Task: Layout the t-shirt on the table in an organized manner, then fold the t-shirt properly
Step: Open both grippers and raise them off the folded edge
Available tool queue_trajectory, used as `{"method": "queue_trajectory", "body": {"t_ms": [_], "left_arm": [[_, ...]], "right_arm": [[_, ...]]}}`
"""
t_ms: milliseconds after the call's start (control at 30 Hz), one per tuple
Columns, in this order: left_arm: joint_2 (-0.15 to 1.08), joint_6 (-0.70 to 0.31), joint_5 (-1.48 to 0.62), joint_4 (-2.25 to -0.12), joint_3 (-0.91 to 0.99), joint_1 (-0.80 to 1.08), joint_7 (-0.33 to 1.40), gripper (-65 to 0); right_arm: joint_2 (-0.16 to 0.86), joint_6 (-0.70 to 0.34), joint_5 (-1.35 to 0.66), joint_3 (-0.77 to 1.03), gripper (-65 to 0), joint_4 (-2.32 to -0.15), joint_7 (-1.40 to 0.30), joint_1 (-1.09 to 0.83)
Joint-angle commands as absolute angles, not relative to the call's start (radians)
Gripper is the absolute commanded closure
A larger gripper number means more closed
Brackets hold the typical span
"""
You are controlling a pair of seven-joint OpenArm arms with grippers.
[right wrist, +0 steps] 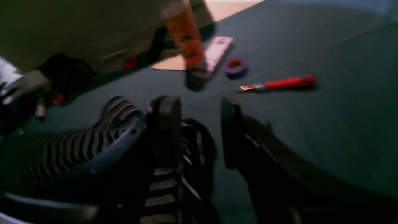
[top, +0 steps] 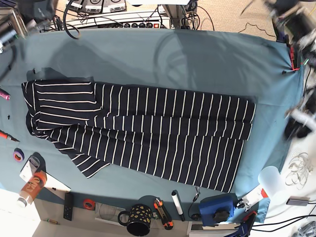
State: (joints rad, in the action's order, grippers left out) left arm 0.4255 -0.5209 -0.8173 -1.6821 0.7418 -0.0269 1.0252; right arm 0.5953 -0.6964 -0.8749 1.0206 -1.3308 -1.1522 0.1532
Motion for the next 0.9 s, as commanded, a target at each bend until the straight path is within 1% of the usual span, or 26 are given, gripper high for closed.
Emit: {"method": "queue_trajectory", "body": {"t_ms": [0, 67, 167, 200, 233, 400, 667, 867], "left_arm": [[0.456, -0.533, -0.862, -1.7, 0.752, -0.027, 1.015, -29.2], [0.47, -0.549, -0.885, -1.7, 0.766, 0.01, 1.03, -29.2], [0.471, -0.551, -0.9, -1.7, 0.775, 0.047, 1.032, -29.2], [0.471, -0.551, -0.906, -1.7, 0.775, 0.057, 1.032, -29.2], [0.471, -0.551, -0.908, -1.7, 0.775, 0.064, 1.032, -29.2], [0.471, -0.551, -0.917, -1.7, 0.775, 0.071, 1.032, -29.2], [0.471, -0.551, -0.917, -1.7, 0.775, 0.072, 1.032, -29.2], [0.471, -0.551, -0.917, -1.7, 0.775, 0.072, 1.032, -29.2]], "right_arm": [[0.64, -0.698, -0.901, 1.022, -22.2, -1.348, -1.149, 0.139], [0.657, -0.698, -0.901, 1.02, -22.8, -1.348, -1.216, 0.093], [0.66, -0.698, -0.908, 1.02, -32.4, -1.348, -1.281, 0.023], [0.656, -0.698, -0.909, 1.019, -34.7, -1.346, -1.28, -0.003], [0.65, -0.698, -0.905, 1.013, -35.5, -1.343, -1.277, -0.025], [0.595, -0.698, -0.898, 0.963, -35.5, -1.267, -1.26, -0.064], [0.526, -0.698, -0.901, 0.821, -35.4, -1.114, -1.068, -0.06], [0.487, -0.698, -0.9, 0.82, -35.4, -1.113, -1.078, 0.0]]}}
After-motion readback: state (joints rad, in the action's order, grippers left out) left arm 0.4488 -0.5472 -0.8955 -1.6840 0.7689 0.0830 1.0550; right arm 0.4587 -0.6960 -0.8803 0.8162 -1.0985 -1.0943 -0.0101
